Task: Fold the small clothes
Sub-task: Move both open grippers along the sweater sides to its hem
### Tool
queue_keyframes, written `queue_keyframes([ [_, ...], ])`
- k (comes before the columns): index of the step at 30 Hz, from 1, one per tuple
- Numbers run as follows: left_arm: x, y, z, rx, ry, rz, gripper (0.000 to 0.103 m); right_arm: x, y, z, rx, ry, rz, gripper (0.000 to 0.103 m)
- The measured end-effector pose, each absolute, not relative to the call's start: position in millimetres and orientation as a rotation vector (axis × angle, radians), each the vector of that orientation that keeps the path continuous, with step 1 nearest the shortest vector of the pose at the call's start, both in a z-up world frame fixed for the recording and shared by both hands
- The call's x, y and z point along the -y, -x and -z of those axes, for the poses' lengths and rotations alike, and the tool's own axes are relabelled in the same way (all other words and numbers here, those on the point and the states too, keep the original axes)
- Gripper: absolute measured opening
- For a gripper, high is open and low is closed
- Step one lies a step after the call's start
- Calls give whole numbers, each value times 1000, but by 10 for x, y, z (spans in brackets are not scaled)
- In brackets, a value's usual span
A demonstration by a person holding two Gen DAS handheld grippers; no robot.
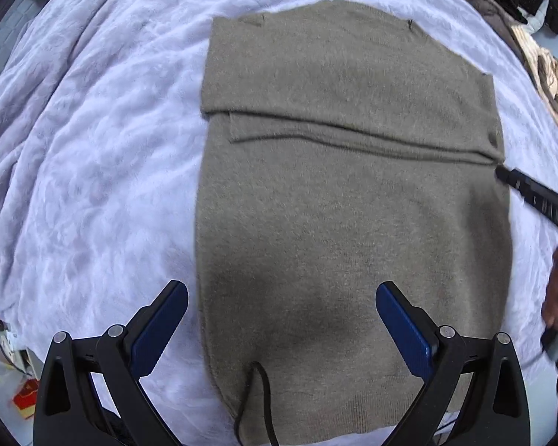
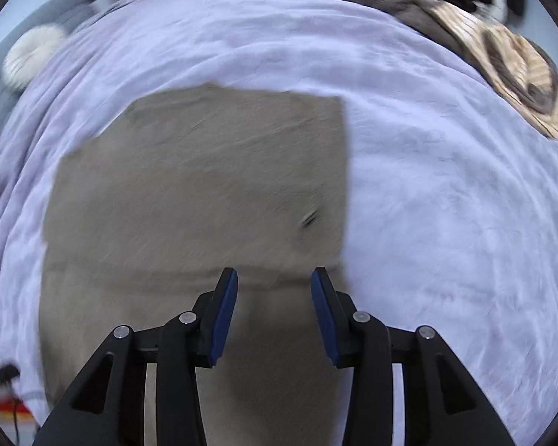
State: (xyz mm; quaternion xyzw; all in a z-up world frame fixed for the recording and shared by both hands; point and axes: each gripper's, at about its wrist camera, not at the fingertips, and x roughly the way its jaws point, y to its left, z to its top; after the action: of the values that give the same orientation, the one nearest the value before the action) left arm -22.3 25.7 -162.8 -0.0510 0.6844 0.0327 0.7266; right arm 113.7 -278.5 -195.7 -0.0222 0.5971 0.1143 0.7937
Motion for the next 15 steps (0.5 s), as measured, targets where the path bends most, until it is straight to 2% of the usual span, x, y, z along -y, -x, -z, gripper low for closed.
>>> queue_keyframes([
  [5,177,330,2094,-1581,-58,-41,101,2294,-515,2438,-1450,208,-422,45],
  [9,186,675,2659,-1740,-233,-89,103,2436,-90,2477,-1427,346,-433,46],
  [11,52,849,2639,-1717,-194,-61,103,2649,97,2402,-1430,361,-410,49],
  [13,-70,972,2588,-1708,-179,-34,103,2883,283,2359,-1452,350,-370,58],
  [15,-156,1088,2542,-1706,-212,-6,103,3097,466,2336,-1480,312,-322,60],
])
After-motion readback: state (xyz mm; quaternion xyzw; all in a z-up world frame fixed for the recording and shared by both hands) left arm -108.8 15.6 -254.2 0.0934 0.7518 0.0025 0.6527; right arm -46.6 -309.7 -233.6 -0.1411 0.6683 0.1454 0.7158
